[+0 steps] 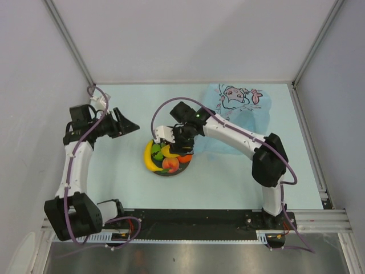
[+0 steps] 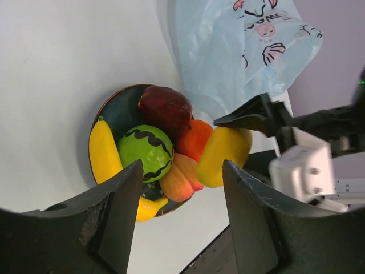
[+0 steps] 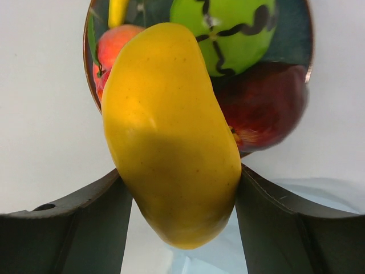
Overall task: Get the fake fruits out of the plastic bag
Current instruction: Place the fake fruit on the plate.
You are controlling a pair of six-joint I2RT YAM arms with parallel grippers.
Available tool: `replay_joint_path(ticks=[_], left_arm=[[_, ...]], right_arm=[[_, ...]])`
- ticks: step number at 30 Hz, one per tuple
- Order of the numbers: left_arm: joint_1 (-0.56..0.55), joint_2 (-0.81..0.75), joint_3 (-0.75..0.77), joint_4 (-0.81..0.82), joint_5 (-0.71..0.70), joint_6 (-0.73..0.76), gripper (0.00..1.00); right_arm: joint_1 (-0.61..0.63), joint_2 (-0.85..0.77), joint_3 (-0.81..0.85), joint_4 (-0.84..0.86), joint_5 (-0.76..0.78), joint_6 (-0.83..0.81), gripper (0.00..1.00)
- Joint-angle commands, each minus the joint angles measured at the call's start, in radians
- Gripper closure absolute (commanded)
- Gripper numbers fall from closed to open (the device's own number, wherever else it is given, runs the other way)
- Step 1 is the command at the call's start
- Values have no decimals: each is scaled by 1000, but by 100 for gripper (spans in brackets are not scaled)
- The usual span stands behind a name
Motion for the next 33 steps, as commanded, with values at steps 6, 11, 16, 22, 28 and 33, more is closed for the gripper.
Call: replay_joint_path(ticks=[6,11,16,22,28,33], left_arm=[[-2,-107,-97,120,1,-50,36],[-2,-89,-100,137,-4,-50,36],[-2,-83,-106,139,-5,-51,35],[-4,-80,-117,140,2,-51,36],[-4,-78,-120,140,11,-53,36],[-6,-78,-129,154,16,-63,36]], right_arm=[[20,78,87,-69,135,-31,52],[24,84,92,-86,117,-21,52],[26,91,101,-74,109,-16,49],[47,107,107,-65,107,-2,43],[66,114,103,-58,121,4,35],[67,111,103,-60,132,21,27]])
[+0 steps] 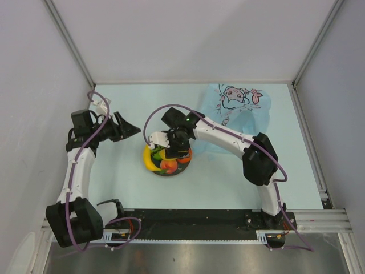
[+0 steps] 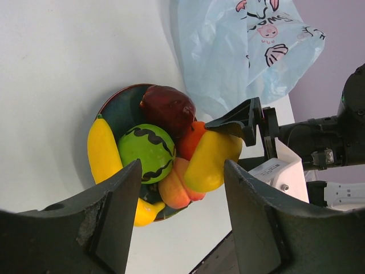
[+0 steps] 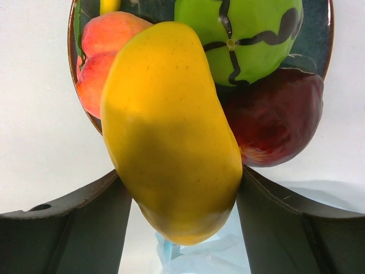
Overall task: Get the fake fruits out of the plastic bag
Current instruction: Place the fake fruit on the plate.
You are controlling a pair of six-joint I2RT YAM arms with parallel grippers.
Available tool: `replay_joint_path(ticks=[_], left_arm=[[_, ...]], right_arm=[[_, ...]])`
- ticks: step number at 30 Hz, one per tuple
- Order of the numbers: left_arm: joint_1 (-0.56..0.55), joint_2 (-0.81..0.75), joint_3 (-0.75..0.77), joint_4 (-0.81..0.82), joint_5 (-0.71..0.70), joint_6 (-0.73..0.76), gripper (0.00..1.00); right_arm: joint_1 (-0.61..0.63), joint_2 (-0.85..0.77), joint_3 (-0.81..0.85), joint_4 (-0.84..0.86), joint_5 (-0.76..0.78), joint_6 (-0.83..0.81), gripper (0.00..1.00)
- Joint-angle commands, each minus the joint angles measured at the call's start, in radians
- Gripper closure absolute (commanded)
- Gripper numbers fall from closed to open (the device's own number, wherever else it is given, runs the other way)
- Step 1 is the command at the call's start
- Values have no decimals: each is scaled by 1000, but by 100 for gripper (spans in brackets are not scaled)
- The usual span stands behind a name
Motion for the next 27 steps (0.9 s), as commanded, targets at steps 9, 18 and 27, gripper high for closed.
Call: replay_joint_path(ticks=[9,18,27], left_arm=[[-5,13,-9,55,31,-30,36],[-16,33,1,55,31,-27,36],[-25,42,30,-6,-35,84,35]], right_arm=[[8,-13,35,-9,43,30,4],[-15,-109,32,-92,45,57,0],[-327,-214,-31,15,-145,375,0]])
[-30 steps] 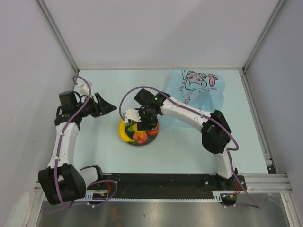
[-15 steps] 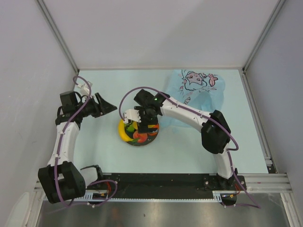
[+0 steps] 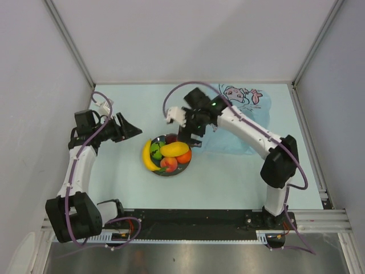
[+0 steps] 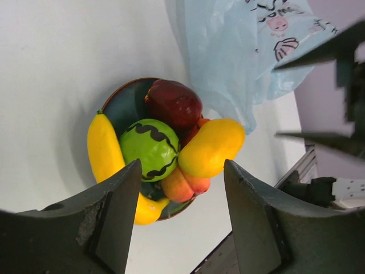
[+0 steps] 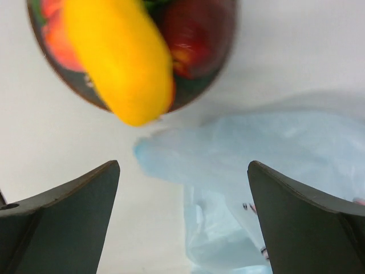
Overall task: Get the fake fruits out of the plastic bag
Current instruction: Place the fake fruit on the plate, then reset both arms
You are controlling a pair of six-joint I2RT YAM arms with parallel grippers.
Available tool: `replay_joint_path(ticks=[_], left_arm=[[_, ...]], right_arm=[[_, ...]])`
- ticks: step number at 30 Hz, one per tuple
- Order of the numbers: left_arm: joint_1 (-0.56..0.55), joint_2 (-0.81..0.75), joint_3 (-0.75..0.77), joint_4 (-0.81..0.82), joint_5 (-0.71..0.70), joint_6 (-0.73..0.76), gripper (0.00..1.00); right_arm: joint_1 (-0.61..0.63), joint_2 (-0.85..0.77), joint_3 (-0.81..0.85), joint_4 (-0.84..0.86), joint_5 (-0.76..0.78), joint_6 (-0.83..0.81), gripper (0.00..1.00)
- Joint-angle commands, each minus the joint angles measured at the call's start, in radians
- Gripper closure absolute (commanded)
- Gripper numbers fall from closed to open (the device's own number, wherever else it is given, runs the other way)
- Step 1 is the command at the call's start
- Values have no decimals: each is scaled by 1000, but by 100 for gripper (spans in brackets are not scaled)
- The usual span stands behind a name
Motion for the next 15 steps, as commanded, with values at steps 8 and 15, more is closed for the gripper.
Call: replay_joint_path(ticks=[8,15], left_arm=[[-11,39,88,-83,-71,147,35],[-9,78,150,-132,-124,214,35]], right_arm=[[-520,98,-68,148,-151,338,0],[-780,114,14,236,87,421,0]])
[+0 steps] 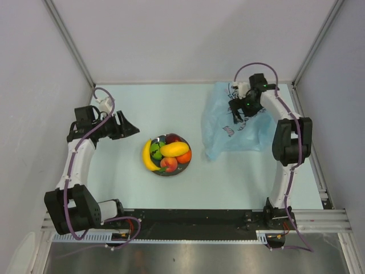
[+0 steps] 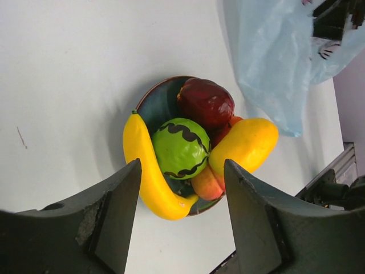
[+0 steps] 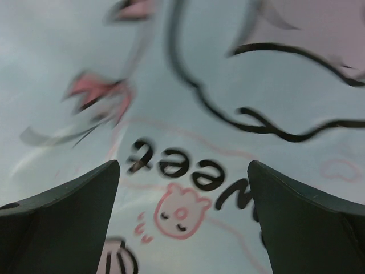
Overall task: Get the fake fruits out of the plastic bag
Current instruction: Reset both arms
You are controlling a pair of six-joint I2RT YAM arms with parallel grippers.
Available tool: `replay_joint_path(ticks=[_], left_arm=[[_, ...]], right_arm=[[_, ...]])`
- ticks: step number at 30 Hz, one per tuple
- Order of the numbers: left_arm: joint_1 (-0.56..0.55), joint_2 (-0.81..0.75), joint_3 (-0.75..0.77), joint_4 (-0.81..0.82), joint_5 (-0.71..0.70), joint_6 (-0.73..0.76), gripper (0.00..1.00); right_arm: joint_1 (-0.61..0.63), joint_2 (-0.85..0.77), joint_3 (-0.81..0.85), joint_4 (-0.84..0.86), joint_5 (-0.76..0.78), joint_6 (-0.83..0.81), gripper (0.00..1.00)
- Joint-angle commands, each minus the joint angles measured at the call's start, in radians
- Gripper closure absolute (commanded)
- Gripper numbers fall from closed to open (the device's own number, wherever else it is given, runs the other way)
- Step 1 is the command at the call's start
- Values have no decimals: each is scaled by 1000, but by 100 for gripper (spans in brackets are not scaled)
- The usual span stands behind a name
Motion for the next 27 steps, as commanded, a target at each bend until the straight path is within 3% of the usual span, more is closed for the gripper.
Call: replay_joint_path(ticks=[1,4,7,8,9,13,17,21,27], left_arm=[[-7,15,67,-20,-36,69,35],[-5,18,92,-43,-53,88,35],[-7,29,132,-83,-60,107,30],[-5,32,156,-87,-51,118,8],[-5,34,169,-93,-42,118,0],[-5,44,247,-119,-13,147,0],[-7,44,349,-107,-141,132,0],[-8,26,397,-28,-347,93,0],[-13,-5,405,19,-516,43,0]], right_arm=[[-141,-70,122,51,76,86,0],[-200,-106,188,0,-134,53,0],[-162,-207,160,-67,-323,-12,0],[-99,-233,123,-48,-311,-6,0],[-65,-261,82,-14,-264,72,0],[107,-382,-74,116,27,218,0],[228,-463,-134,159,178,234,0],[257,-486,-132,147,192,218,0],[257,-476,-135,144,191,233,0]])
